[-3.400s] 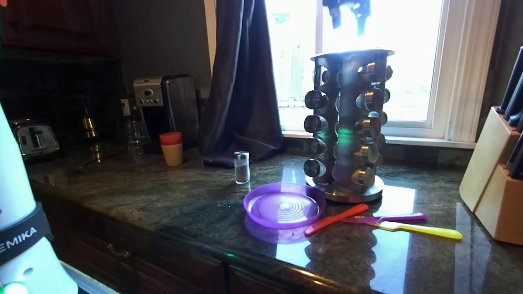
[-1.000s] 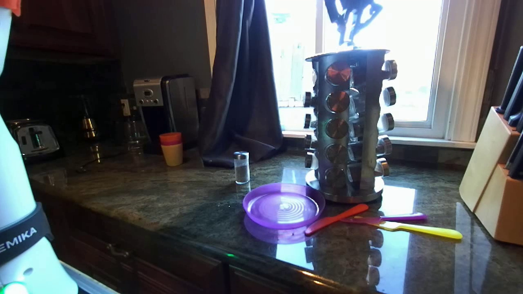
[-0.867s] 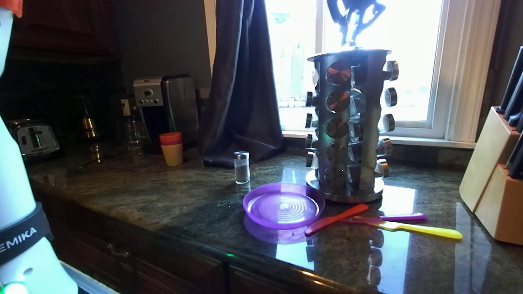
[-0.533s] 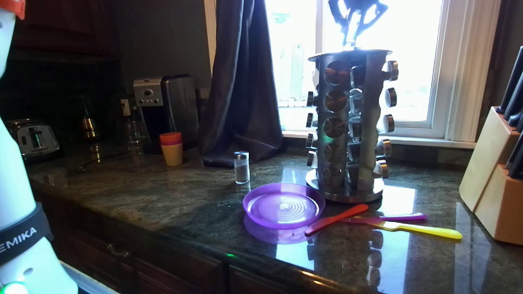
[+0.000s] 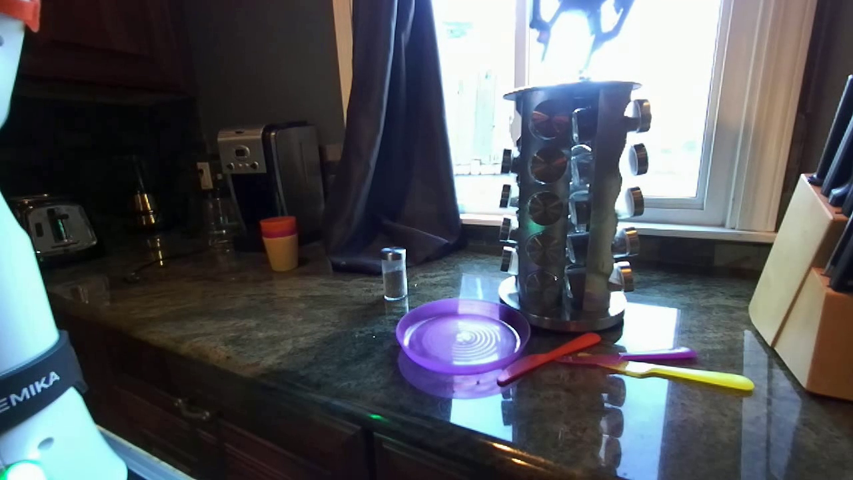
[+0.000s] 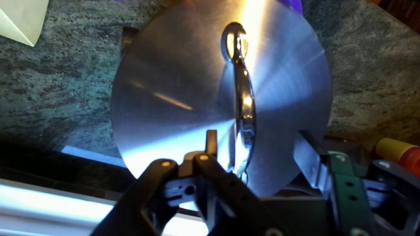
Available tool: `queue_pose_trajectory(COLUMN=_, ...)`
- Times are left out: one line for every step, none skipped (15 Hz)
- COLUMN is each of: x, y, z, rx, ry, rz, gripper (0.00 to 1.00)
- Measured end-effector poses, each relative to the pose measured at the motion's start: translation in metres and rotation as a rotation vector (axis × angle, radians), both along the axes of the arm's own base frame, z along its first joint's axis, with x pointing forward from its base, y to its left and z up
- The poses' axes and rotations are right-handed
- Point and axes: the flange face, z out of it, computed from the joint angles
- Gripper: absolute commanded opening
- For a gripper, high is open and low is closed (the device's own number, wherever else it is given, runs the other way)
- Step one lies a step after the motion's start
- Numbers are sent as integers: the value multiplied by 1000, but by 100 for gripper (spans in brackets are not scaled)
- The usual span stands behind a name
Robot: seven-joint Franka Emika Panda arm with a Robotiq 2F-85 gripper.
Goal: Rotate the silver stand.
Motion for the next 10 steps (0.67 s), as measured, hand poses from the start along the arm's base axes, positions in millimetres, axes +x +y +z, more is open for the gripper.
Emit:
queue_pose_trajectory(x=-2, y=1, z=6, rx=-4, ry=-9, rz=-10, gripper=100)
queue_pose_trajectory(x=-5, y=1, z=15, rx=-10, ry=-20, rz=-20, gripper=100)
queue_pose_trajectory(x=-8, y=2, z=24, rx=-21, ry=-36, rz=-31, gripper=100)
queue_pose_trajectory(x=-12, y=3, z=34, rx=-32, ry=-54, rz=-40, gripper=100)
queue_pose_trajectory(x=-16, y=5, z=43, rx=-44, ry=-73, rz=-46, gripper=100)
queue_pose_trajectory(x=-20, y=7, z=52, rx=-63, ry=-105, rz=-60, gripper=100)
queue_pose_trajectory(x=-23, y=8, z=61, rx=-92, ry=-148, rz=-84, gripper=100)
queue_pose_trajectory(x=-26, y=11, z=69, rx=-121, ry=-187, rz=-102, gripper=100)
queue_pose_trajectory(x=-29, y=16, z=75, rx=-151, ry=-220, rz=-118, gripper=100)
queue_pose_trajectory(x=-32, y=22, z=81, rx=-184, ry=-245, rz=-132, gripper=100)
